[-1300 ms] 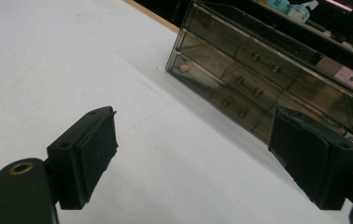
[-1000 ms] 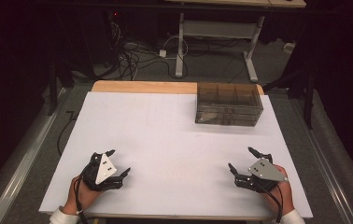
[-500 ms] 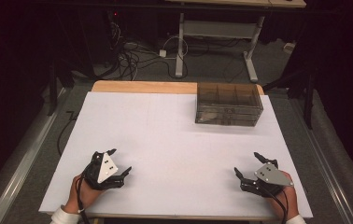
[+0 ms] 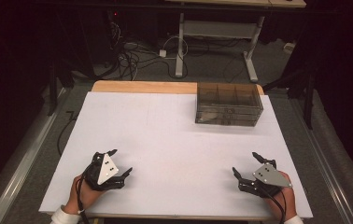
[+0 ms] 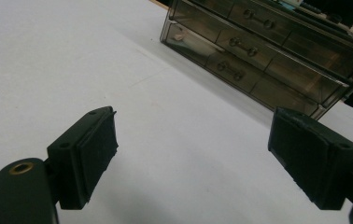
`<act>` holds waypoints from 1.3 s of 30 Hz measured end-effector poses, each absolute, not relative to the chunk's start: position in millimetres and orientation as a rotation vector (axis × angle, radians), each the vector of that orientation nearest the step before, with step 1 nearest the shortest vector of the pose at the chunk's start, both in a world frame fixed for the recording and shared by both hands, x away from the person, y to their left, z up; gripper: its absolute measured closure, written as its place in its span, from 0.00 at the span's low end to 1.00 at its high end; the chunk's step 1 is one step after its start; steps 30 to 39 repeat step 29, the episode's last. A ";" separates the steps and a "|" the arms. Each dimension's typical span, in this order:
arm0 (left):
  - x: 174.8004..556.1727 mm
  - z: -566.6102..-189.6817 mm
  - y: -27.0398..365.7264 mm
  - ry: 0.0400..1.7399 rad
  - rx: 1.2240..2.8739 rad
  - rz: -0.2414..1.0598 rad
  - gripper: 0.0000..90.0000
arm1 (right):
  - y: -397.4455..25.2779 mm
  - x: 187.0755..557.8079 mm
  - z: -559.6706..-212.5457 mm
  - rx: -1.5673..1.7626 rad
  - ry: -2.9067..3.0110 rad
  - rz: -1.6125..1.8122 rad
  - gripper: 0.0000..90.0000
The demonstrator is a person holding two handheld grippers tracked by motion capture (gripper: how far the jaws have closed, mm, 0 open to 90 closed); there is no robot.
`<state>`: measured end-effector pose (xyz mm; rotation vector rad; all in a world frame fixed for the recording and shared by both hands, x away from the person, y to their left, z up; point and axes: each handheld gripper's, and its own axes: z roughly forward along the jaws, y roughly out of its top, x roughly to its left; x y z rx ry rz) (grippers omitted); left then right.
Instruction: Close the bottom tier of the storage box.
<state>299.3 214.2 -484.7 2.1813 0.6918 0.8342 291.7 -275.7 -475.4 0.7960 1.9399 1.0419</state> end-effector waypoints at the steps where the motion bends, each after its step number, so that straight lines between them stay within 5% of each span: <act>1: 299.3 -484.8 213.6 0.692 2.180 0.832 0.20 | -275.8 291.3 -475.3 0.796 1.939 1.040 0.18; 39: 304.5 -486.0 212.3 0.713 2.186 0.832 0.20 | -278.0 291.2 -476.1 0.784 1.943 1.038 0.18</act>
